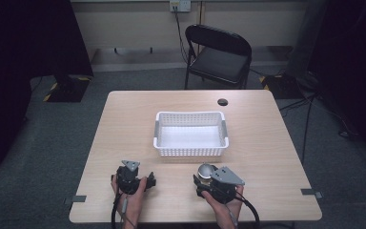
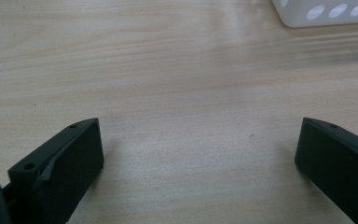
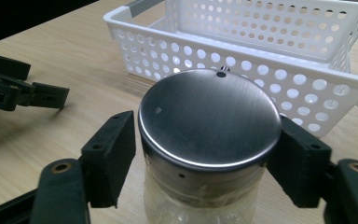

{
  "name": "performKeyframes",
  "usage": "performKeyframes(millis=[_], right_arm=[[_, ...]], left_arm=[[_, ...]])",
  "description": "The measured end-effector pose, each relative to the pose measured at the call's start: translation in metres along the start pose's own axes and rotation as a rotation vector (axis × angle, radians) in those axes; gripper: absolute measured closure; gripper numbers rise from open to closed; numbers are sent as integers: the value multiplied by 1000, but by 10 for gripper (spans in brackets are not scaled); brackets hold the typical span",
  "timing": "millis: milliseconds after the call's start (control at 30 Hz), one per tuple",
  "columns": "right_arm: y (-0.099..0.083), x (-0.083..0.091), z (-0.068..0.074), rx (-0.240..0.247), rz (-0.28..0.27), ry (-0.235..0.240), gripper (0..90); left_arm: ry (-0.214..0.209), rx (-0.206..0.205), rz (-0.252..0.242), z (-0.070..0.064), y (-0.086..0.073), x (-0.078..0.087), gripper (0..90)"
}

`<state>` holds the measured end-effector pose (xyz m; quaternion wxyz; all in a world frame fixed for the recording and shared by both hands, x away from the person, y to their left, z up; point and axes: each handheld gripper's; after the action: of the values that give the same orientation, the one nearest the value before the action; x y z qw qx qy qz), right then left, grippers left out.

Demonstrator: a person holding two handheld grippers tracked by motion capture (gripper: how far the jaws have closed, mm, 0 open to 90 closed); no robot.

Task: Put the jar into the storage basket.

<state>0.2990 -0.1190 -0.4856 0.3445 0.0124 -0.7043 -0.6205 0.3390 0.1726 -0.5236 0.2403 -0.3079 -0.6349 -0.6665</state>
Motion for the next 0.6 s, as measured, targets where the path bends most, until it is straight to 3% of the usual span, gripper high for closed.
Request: performKeyframes(millis=[600], right_arm=[[2,-3,-2,-11,14,-1,372]], left_arm=[[0,0,0,0,0,0,4]])
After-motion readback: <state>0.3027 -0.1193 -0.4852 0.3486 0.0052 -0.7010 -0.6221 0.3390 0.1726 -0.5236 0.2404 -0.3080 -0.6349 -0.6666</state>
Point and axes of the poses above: each handheld gripper's, and its own axes: x roughly backward along the jaws, y roughly out of its top, z roughly to its left, and after that the axes turned 3 degrees about z, right-handed
